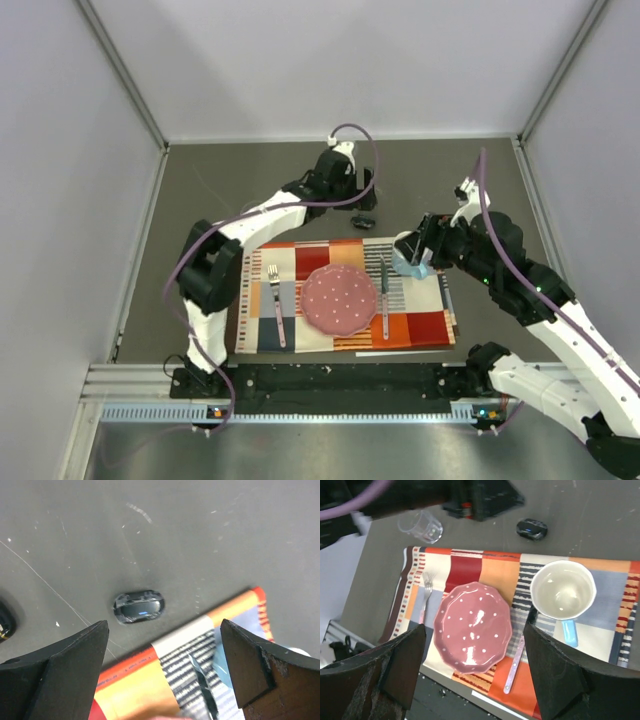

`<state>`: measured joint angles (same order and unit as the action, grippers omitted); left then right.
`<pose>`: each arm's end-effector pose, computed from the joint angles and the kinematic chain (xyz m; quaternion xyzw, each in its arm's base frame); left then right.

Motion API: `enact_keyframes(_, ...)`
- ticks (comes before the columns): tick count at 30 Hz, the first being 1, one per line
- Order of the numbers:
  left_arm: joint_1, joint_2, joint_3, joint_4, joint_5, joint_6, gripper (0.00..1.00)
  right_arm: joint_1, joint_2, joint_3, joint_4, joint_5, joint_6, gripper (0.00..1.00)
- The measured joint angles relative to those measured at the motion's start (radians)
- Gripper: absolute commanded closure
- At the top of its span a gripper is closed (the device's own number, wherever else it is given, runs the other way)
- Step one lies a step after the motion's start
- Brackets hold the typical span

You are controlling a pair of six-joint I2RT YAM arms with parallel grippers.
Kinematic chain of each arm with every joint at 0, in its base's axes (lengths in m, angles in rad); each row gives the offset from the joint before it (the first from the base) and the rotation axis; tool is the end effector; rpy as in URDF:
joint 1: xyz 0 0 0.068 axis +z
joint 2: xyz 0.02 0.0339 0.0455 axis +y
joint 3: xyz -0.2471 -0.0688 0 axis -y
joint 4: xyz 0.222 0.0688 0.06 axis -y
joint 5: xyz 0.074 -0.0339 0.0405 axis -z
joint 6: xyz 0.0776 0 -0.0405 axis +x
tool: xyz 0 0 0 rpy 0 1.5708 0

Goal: Insert the wireless bluetooth earbuds into the charging case
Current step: Reset both arms

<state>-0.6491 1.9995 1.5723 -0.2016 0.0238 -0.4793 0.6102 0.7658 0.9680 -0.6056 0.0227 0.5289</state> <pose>0.3751 -0.2869 0.2117 0.0809 0.8874 -0.2516 0.3777 0.1540 0.1056 0.3286 -0.0277 0.8339 0.2892 0.4692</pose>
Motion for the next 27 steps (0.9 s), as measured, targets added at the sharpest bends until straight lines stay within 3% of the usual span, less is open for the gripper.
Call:
enact_keyframes(12,-0.033,-0.587,-0.350,0.132,-0.029,0.047,0.01,-0.192,0.016,-0.033,-0.010,0.059,0.027,0.18)
enact_keyframes(20,-0.032,-0.924,-0.543,0.126,-0.204,0.092,0.01,-0.383,0.097,-0.072,-0.010,0.010,0.031,0.13)
enact_keyframes(27,-0.032,-1.104,-0.571,0.067,-0.367,0.158,0.02,-0.418,0.155,-0.072,-0.008,0.034,0.030,0.08)
